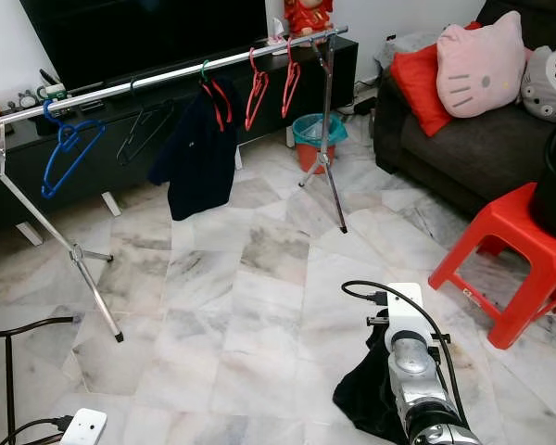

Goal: Hang hanger

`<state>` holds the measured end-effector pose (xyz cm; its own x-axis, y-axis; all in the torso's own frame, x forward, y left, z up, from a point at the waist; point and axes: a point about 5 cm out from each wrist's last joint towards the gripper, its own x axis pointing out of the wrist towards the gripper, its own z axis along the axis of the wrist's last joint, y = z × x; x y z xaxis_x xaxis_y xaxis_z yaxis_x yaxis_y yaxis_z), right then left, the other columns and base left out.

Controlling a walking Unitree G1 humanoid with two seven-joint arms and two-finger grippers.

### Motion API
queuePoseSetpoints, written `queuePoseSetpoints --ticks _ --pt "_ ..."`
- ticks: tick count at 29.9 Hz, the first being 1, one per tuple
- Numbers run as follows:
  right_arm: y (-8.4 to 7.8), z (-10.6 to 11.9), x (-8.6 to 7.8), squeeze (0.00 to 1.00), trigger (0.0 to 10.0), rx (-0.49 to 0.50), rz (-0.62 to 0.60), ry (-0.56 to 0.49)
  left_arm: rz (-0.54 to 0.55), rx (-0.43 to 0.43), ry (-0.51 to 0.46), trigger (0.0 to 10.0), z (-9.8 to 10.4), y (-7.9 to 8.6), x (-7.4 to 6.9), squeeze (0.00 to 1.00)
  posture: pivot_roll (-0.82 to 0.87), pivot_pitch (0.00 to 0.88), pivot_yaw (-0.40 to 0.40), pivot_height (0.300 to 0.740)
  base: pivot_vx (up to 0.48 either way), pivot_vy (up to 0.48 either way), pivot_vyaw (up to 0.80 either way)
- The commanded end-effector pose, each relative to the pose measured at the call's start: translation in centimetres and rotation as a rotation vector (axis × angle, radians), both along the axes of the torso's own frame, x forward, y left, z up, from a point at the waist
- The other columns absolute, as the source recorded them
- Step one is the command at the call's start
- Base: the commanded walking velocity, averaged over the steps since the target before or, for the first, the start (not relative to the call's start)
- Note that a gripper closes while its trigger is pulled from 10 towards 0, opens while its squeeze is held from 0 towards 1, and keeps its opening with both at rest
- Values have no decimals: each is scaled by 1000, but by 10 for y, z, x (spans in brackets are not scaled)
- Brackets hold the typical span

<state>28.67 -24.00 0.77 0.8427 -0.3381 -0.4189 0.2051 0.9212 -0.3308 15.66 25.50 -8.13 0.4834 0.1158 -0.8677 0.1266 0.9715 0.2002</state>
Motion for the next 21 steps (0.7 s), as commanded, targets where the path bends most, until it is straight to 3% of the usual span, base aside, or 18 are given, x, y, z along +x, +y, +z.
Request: queuePoseSetpoints --ticks 1,5,21 --pt "3 7 7 0 10000 -14 20 -38 17 0 15 10000 0 3 -3 0 -127 0 82 740 289 0 425" --pt "5 6 7 0 10000 -10 23 -37 20 -1 15 10000 0 3 -3 0 -127 0 82 740 300 0 706" --pt "6 7 8 0 10000 -8 28 -39 19 -2 17 10000 0 3 -3 0 -127 0 82 740 305 0 0"
